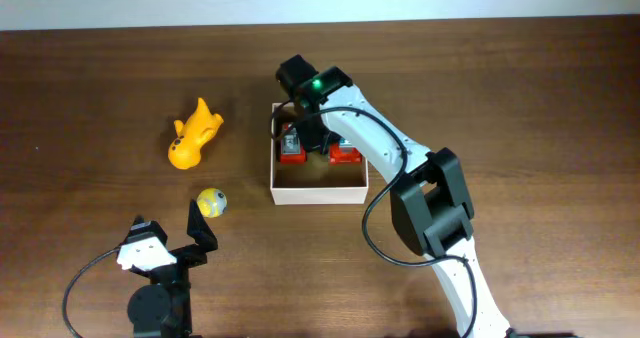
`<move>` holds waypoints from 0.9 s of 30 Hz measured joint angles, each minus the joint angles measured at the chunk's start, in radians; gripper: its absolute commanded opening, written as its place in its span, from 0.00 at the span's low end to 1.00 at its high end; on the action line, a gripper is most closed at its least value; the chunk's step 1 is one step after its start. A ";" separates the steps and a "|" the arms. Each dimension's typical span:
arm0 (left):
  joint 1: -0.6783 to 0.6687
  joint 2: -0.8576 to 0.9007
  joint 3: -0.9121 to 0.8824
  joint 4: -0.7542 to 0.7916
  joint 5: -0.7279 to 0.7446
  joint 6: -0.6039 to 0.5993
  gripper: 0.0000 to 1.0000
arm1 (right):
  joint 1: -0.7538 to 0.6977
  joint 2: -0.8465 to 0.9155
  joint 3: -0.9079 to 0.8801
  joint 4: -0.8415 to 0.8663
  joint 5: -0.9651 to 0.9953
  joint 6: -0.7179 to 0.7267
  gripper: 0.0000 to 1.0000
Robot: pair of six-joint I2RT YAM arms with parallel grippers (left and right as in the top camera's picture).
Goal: Pack container
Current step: 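Raise the right gripper out of the box and move right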
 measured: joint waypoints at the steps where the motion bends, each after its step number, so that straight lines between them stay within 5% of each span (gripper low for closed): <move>1: 0.000 0.000 0.000 0.000 0.000 0.000 0.99 | -0.001 0.000 0.000 0.000 0.002 0.001 0.04; 13: 0.000 0.000 0.000 0.000 0.000 0.000 0.99 | -0.009 0.000 0.000 0.000 -0.002 0.001 0.05; 21: 0.000 0.000 0.000 0.000 0.000 0.000 0.99 | -0.012 0.008 0.101 -0.025 -0.123 -0.009 0.15; 27: 0.000 0.000 0.000 0.000 0.000 0.000 0.99 | -0.012 0.008 0.288 -0.169 -0.173 -0.018 0.43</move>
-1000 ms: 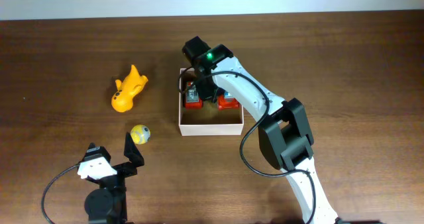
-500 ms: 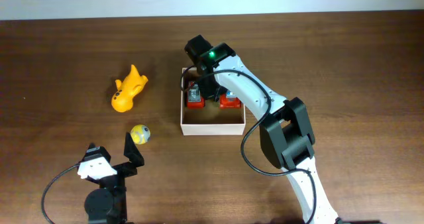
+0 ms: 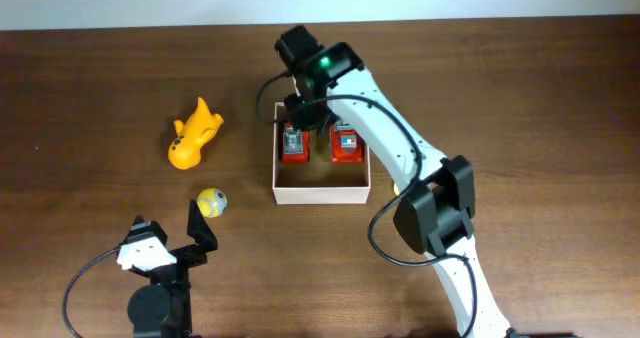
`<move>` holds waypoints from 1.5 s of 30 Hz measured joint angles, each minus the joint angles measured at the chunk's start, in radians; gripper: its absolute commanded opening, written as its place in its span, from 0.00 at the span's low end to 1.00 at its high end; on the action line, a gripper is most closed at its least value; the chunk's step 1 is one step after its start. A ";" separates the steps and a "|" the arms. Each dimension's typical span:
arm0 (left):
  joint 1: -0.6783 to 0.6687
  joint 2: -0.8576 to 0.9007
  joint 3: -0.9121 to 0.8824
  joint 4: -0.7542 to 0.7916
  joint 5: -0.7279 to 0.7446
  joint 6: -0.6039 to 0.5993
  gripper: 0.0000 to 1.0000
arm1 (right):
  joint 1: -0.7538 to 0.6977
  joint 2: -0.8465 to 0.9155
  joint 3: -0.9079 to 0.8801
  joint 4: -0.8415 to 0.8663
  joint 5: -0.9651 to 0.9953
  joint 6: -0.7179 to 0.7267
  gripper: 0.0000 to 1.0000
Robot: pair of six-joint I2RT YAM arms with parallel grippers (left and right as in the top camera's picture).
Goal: Pack container
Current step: 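Raise the right gripper out of the box and move right, then lower the right gripper onto the yellow cup-and-ball toy handle and grasp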
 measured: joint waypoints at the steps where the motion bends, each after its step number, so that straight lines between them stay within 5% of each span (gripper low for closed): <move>1: 0.000 0.000 0.000 0.000 0.000 0.000 0.99 | 0.000 0.000 0.024 -0.028 -0.003 -0.005 0.47; 6: 0.000 0.000 0.000 0.000 0.000 0.000 0.99 | -0.008 0.000 0.169 -0.201 -0.006 -0.039 0.69; 12: 0.000 0.000 0.000 0.000 0.000 0.000 0.99 | -0.039 0.000 0.246 -0.360 0.046 -0.095 0.75; 20: 0.000 0.000 0.000 0.000 0.000 0.000 0.99 | -0.097 -0.027 0.246 -0.361 0.079 -0.159 0.82; 28: 0.000 0.000 0.000 0.000 0.000 0.000 0.99 | -0.201 -0.301 0.208 -0.359 0.147 -0.204 0.95; 36: 0.000 0.000 0.000 0.000 0.000 0.000 0.99 | -0.335 -0.687 -0.249 -0.361 0.194 -0.210 0.96; 45: 0.000 0.000 0.000 0.000 0.000 0.000 0.99 | -0.356 -0.647 -0.876 -0.083 0.049 -0.217 0.96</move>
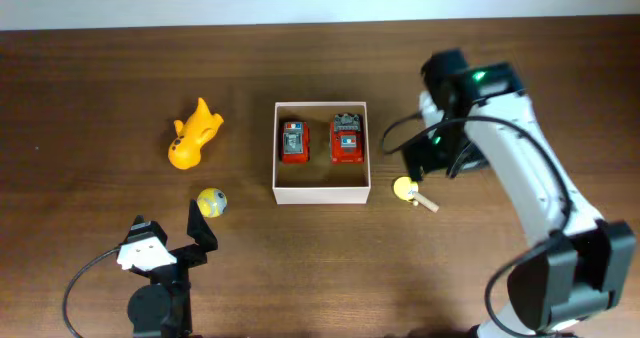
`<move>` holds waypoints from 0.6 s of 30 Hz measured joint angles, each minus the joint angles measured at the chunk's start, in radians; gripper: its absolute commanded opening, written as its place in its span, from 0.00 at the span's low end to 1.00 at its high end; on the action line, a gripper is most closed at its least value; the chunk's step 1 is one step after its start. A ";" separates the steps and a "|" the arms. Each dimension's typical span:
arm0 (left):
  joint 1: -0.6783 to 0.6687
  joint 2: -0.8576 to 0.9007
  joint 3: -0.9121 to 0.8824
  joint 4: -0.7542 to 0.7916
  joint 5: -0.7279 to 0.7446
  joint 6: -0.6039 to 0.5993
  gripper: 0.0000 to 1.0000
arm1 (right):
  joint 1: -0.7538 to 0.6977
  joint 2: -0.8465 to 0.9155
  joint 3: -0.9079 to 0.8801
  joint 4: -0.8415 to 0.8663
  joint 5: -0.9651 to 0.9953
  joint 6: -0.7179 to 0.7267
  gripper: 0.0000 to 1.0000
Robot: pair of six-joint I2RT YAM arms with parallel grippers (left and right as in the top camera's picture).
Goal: Pack container
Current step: 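Lower the right gripper onto the yellow cup-and-ball toy handle and grasp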
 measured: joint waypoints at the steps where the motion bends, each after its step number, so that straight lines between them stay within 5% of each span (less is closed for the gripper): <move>1: 0.000 0.000 0.000 0.000 0.000 0.000 0.99 | 0.000 0.003 -0.048 0.032 -0.021 -0.006 0.96; 8: 0.000 0.000 0.000 0.000 0.000 0.000 0.99 | 0.000 0.003 -0.276 0.175 -0.148 -0.100 0.99; 18: 0.000 0.000 0.000 0.000 0.000 0.000 0.99 | 0.000 0.002 -0.347 0.326 -0.116 -0.257 0.99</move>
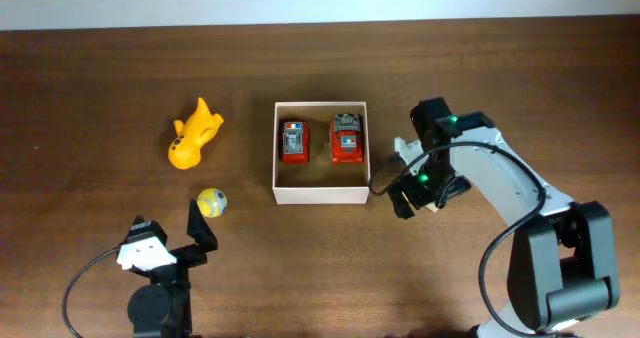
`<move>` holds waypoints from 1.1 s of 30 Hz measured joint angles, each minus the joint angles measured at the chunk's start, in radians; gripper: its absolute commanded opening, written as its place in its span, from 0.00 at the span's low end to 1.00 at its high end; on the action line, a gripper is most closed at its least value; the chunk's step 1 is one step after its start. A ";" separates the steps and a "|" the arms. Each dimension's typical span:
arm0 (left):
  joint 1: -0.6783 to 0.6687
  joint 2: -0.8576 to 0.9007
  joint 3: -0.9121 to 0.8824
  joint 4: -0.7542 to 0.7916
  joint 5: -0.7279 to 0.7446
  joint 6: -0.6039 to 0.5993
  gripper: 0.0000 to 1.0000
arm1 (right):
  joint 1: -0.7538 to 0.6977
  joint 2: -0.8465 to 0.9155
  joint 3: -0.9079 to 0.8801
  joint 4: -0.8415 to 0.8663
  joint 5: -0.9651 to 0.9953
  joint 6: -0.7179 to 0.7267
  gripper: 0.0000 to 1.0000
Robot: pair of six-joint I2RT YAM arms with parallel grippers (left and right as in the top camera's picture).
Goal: Pack container
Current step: 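Lower the right gripper onto the yellow cup-and-ball toy handle and grasp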
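A white box point(320, 193) stands mid-table with two red toy cars side by side in its far half, one left point(292, 142) and one right point(346, 140). My right gripper point(408, 194) is low over the table just right of the box's near right corner. Its fingers are hidden under the wrist, so their state does not show. A yellow fish-shaped toy point(194, 135) lies left of the box, with a small yellow ball point(210, 202) nearer the front. My left gripper point(170, 230) rests open at the front left, just behind the ball.
The dark wooden table point(520, 68) runs to a pale wall at the back. The right arm's black cable point(385, 183) loops close to the box's right wall.
My right gripper has moved from beside the box's right wall down and toward the front, onto the spot where a small yellow piece with a stick lay. That piece is now hidden beneath it.
My right gripper was first down in the box at the left red car. Then it was higher over the box's far edge, both cars lying inside. Later it stood right of the box near a small yellow piece, and now it covers that piece. The left arm stayed still.
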 measured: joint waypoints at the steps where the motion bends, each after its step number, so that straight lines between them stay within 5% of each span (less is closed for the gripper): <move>1: 0.000 0.000 0.000 0.000 0.000 0.000 0.99 | 0.000 -0.002 -0.011 0.026 0.013 -0.023 0.99; 19: 0.000 0.000 0.000 0.000 0.000 0.000 0.99 | -0.081 -0.002 -0.126 0.229 0.123 -0.217 1.00; 23: 0.000 0.000 0.000 0.000 0.000 0.000 0.99 | -0.100 -0.002 -0.130 0.264 0.126 -0.230 0.86; 33: 0.000 0.000 0.000 0.000 0.000 0.000 0.99 | -0.101 -0.002 -0.131 0.281 0.064 -0.236 0.84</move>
